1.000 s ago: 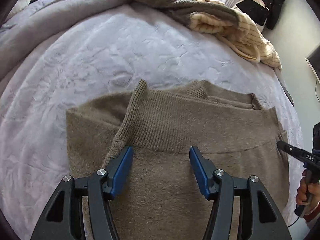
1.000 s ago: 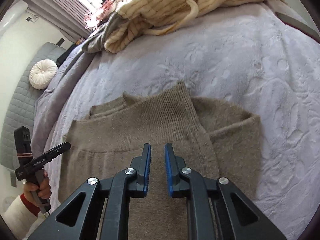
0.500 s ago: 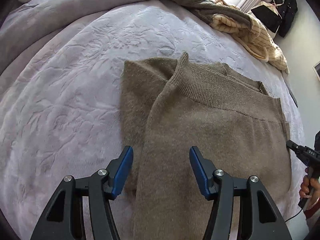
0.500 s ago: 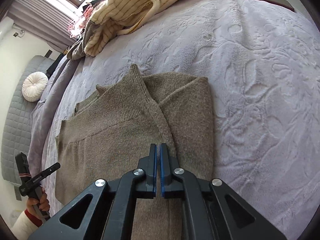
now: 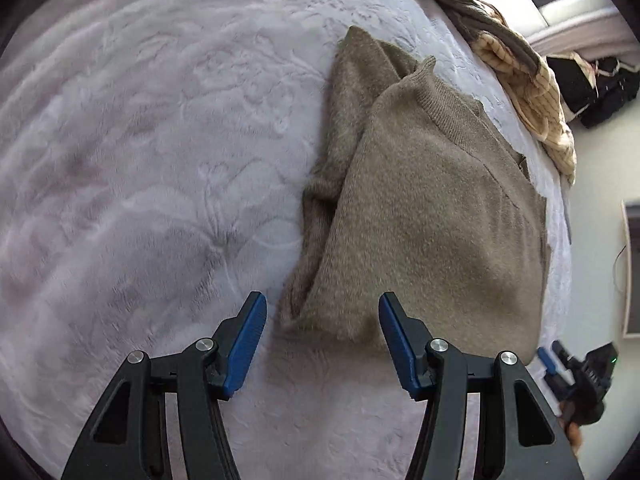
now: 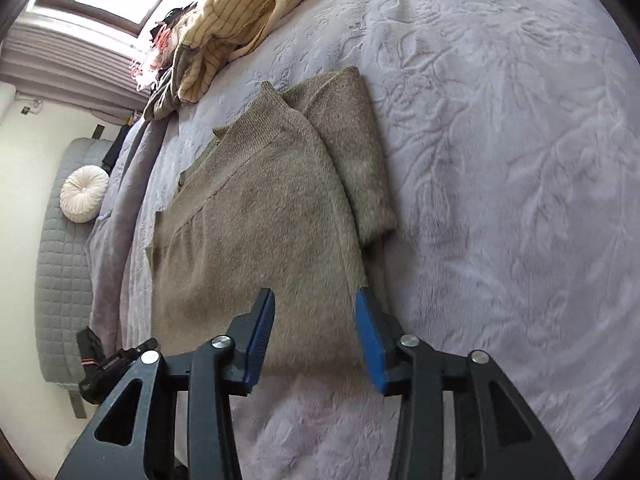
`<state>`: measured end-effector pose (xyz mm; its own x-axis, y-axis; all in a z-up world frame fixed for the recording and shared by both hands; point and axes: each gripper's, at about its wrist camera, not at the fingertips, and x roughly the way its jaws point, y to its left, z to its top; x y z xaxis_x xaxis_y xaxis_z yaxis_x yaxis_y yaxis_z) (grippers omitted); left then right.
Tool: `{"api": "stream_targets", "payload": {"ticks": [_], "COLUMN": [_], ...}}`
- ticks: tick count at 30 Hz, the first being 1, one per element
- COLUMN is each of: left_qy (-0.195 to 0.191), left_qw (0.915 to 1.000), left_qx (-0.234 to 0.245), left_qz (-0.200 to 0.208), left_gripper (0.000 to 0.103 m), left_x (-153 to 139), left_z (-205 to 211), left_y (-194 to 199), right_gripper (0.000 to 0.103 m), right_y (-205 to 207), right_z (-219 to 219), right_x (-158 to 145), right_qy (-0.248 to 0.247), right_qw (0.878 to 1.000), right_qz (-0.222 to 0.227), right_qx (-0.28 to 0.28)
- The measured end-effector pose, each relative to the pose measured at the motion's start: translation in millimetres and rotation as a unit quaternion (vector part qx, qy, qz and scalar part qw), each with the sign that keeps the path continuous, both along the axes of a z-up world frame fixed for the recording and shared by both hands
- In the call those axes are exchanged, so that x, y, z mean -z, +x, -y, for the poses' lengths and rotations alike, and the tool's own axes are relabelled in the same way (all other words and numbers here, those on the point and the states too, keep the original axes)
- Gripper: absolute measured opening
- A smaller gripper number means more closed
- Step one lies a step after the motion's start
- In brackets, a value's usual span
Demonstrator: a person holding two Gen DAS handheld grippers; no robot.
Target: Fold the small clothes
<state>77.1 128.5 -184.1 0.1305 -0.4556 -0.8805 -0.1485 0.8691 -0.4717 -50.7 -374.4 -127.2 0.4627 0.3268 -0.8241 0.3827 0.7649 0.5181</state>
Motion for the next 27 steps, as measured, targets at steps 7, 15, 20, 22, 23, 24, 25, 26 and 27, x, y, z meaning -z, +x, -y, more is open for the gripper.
{"api": "stream_targets", "payload": {"ticks": [7, 15, 20, 22, 23, 24, 25, 26, 27], "left_qy": [-0.059, -0.011, 0.031, 0.042, 0.043, 0.040, 0.038, 0.042, 0.051], "left_qw": [0.9952, 0.9977, 0.9966, 0.9970, 0.9971, 0.9972, 0.9971, 0.9968, 0.9963], "left_qx": [-0.077, -0.052, -0.013, -0.017, -0.020, -0.022, -0.022, -0.019, -0.012], "left_qz": [-0.008, 0.043, 0.075, 0.062, 0.060, 0.060, 0.062, 0.065, 0.069], "left_gripper": [0.060, 0.019, 0.019, 0.019, 0.019, 0.019, 0.019, 0.019, 0.019], "left_x": [16, 4, -12, 2, 9, 15, 17, 17, 15], "left_z": [-9, 4, 5, -1, -3, -6, -7, -7, -6], "left_y": [-9, -6, -15, -18, -20, -23, -25, -26, -28], "right_gripper": [0.046, 0.008, 0.008, 0.008, 0.008, 0.008, 0.008, 0.008, 0.008], "right_y": [-42, -22, -11, -11, -12, -11, -13, -13, -13], "right_z": [-6, 0, -8, -5, -3, -2, -1, 0, 0], "right_x": [42, 57, 24, 29, 35, 45, 52, 58, 61], "right_qy": [0.121, 0.156, 0.063, 0.045, 0.040, 0.034, 0.030, 0.026, 0.020], "right_qw": [0.989, 0.978, 0.996, 0.997, 0.997, 0.998, 0.998, 0.998, 0.999], "right_qz": [-0.017, 0.019, 0.020, 0.007, -0.001, -0.012, -0.020, -0.023, -0.022], "right_qx": [0.081, 0.136, 0.068, 0.061, 0.059, 0.056, 0.053, 0.050, 0.045]}}
